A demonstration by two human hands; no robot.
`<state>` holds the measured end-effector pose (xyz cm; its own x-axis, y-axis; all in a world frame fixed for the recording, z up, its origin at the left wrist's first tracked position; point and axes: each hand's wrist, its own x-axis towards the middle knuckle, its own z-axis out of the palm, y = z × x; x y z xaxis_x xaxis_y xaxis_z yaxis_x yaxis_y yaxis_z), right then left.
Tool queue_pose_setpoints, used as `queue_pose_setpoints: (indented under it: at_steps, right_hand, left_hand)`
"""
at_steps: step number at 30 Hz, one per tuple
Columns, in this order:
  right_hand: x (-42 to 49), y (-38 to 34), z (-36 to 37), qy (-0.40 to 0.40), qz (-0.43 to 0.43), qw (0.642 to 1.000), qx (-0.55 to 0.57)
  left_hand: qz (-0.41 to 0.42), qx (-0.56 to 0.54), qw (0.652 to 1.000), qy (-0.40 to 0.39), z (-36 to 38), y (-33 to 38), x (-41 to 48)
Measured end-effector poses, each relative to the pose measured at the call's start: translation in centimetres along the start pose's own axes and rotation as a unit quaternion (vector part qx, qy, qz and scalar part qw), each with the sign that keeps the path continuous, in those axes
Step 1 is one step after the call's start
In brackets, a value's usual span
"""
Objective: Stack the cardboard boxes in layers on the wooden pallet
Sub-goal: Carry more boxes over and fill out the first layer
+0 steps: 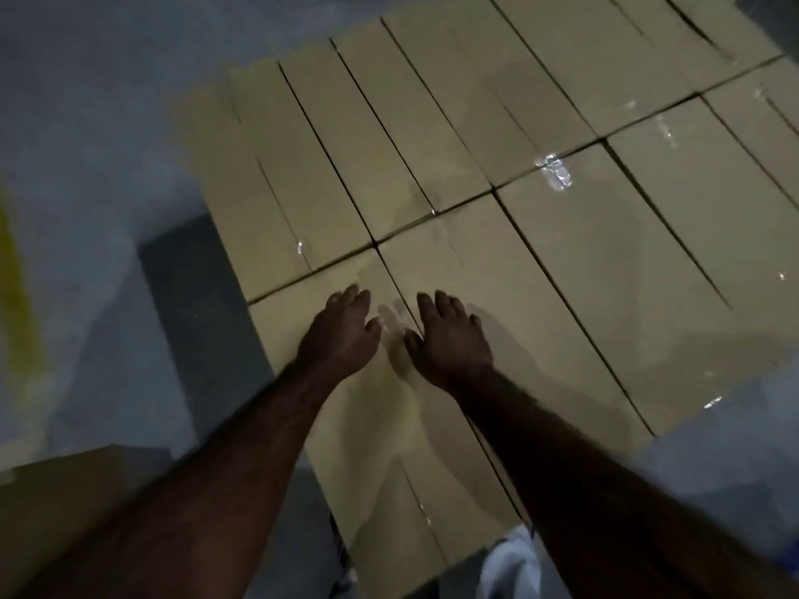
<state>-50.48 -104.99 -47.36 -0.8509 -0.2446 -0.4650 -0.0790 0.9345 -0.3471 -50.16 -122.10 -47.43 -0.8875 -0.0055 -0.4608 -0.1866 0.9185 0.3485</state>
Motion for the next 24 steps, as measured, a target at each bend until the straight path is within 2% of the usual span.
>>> queue_pose_setpoints:
  at_steps: [5,13,17,22,24]
  right_hand:
    - [2.8,-4.9,-1.2,0.005,-0.032,0.999,0.001]
    - [8.6,-7.2,-2.5,0.004,-0.045,0.998,-0.042]
    - [14.2,-8.8,-1.8,0.001,-0.003,1.0,-0.029]
    - [20.9,-10.2,0.3,-0.052,0.125,0.991,-0.021]
    - [22.3,-11.0,1.4,-0.079,0.166,0.982,-0.035]
  left_hand:
    - [-0.007,0.005,1.0,0.013,-5.0,-3.8,1.4]
    - [-0.013,0.004,0.999,0.049,-10.4,-7.3,7.6]
    - [0.047,0.059,0.996,0.049,-10.2,-9.7,14.5]
    - [0.138,0.18,0.972,-0.057,-8.6,-13.2,22.6]
    - [0.171,0.19,0.962,-0.096,-8.1,-14.6,23.7]
